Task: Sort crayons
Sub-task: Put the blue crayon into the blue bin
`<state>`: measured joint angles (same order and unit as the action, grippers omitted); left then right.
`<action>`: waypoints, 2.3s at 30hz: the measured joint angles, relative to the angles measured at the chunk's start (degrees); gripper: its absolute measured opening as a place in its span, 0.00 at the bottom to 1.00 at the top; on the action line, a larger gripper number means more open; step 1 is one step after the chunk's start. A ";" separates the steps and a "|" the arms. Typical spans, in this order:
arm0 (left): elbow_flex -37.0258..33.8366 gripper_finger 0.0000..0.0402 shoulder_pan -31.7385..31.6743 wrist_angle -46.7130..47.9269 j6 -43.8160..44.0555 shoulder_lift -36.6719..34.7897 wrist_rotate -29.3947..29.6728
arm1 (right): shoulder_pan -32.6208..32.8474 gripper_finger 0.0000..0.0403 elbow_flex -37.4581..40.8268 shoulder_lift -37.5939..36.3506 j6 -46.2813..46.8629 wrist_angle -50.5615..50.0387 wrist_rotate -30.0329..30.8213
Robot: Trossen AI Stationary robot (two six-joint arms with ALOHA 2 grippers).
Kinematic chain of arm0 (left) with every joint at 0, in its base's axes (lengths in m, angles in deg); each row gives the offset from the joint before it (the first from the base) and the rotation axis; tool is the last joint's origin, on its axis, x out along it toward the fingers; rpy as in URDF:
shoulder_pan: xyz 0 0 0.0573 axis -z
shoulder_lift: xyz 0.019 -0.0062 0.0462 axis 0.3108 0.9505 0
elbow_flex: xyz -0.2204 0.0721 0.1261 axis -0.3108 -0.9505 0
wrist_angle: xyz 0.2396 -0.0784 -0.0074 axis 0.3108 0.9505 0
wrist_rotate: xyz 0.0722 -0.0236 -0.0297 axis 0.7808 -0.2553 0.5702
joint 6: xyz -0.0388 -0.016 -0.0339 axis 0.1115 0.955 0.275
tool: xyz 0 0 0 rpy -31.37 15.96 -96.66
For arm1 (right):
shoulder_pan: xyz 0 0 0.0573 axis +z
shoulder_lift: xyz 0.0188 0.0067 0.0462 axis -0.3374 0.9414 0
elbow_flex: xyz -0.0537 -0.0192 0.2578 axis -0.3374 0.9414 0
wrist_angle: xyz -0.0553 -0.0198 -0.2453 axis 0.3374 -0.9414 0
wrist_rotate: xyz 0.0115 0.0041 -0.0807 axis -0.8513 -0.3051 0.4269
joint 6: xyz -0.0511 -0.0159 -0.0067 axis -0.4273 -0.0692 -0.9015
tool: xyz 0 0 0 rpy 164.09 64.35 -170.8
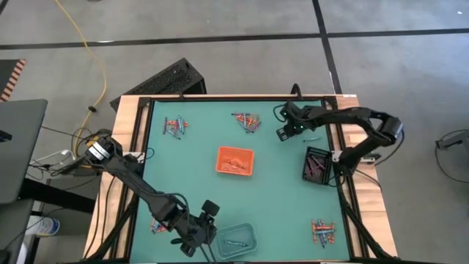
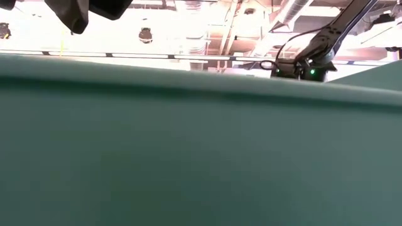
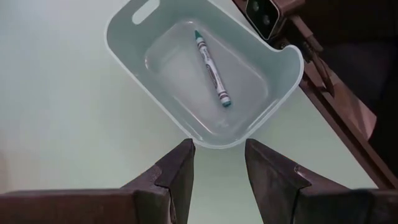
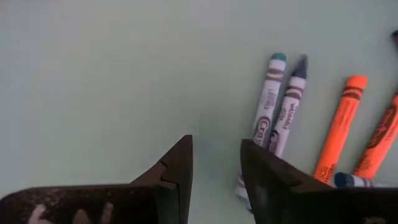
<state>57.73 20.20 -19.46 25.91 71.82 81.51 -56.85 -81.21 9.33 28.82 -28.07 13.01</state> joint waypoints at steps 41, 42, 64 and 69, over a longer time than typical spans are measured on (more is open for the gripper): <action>-3.39 0.33 -1.04 -2.43 1.85 0.07 0.30 | -7.27 0.34 0.96 -3.47 -4.09 -1.34 -1.19; -3.39 0.33 -1.01 -2.52 1.84 0.07 0.29 | -7.27 0.34 1.06 -3.01 -4.07 -1.12 -1.19; -3.39 0.33 -1.03 -3.27 1.59 0.07 0.29 | -4.41 0.05 1.14 -0.03 -3.99 -1.13 -3.68; -3.37 0.33 -1.03 -2.71 1.62 0.07 0.29 | -3.82 0.01 1.07 -0.01 -4.92 -1.63 -4.30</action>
<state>54.36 19.17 -22.18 27.53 71.88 81.80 -60.67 -80.14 9.32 23.91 -29.70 8.72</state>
